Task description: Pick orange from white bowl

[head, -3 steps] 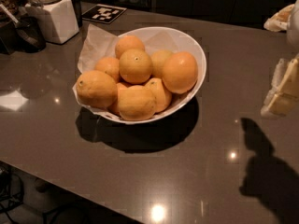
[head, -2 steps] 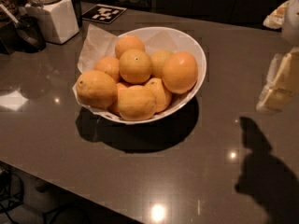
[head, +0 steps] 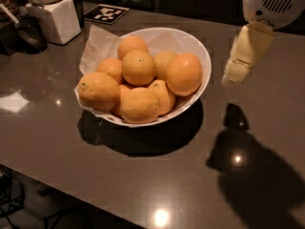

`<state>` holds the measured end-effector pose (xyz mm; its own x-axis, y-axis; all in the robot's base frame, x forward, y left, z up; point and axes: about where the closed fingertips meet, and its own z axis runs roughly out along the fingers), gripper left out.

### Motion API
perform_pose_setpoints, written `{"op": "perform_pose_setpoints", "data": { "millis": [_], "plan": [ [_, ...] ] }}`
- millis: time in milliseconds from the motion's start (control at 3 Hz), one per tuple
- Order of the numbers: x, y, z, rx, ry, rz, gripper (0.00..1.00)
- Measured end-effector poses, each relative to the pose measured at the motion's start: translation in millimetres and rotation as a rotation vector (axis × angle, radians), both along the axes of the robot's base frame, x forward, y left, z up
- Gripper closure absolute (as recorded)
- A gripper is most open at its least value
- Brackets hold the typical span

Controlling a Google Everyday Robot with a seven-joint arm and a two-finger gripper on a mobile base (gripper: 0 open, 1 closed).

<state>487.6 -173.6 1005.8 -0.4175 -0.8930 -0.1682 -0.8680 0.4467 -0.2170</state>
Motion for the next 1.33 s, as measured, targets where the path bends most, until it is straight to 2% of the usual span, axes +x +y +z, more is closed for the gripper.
{"op": "perform_pose_setpoints", "data": {
  "millis": [333,667,1000,1333],
  "plan": [
    [6.9,8.2,4.5,0.017,-0.029,-0.006,0.00],
    [0.4,12.0,-0.4,0.046,-0.049,-0.021,0.00],
    [-37.2,30.5,-17.8,0.039,-0.039,-0.043,0.00],
    [-38.7,31.4,-18.4,0.038,-0.040,-0.042,0.00]
  ]
}}
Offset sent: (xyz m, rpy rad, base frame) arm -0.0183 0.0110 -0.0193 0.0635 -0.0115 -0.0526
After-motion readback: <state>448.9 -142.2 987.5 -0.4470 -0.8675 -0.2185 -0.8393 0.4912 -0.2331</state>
